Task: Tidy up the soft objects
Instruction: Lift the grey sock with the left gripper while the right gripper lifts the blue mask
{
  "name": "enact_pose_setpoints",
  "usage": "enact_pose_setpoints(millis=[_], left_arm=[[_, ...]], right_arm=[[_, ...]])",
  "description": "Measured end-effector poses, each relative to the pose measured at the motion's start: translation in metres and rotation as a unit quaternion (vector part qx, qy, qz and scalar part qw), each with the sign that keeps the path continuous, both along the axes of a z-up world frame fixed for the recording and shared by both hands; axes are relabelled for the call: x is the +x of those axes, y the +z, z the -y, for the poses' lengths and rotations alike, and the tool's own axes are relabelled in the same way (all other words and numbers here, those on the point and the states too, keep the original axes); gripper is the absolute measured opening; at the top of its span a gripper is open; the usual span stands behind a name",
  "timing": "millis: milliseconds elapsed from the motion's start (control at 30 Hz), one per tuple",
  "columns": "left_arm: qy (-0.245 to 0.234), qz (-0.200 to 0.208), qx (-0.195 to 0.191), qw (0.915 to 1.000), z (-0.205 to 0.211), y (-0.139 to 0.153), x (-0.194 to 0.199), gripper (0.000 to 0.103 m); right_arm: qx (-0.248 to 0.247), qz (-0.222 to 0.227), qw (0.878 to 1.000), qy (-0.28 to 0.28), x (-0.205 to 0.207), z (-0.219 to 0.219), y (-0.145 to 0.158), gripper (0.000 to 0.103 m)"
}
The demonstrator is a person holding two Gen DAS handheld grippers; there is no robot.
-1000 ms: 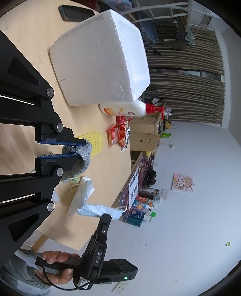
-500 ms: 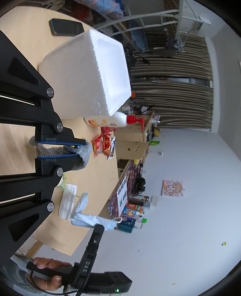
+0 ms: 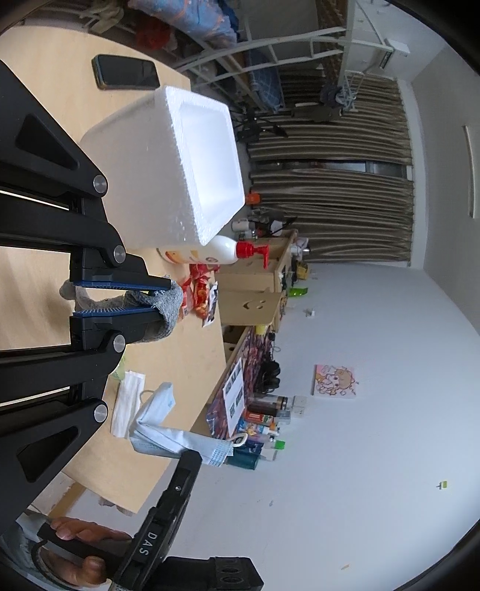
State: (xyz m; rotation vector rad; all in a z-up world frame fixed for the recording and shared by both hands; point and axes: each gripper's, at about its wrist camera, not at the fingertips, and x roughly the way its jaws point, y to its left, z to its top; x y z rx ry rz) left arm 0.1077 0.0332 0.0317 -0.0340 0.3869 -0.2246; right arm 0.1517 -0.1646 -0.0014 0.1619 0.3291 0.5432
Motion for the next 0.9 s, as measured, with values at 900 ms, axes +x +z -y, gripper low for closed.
enact_pose_setpoints(millis=[900], left_arm=[[0.11,0.037,0.015,0.9931,-0.063,0.03,-0.088,0.008]], right_arm=[[-0.016,0.034,0.992,0.117,-0.02,-0.065,0.016,0.01]])
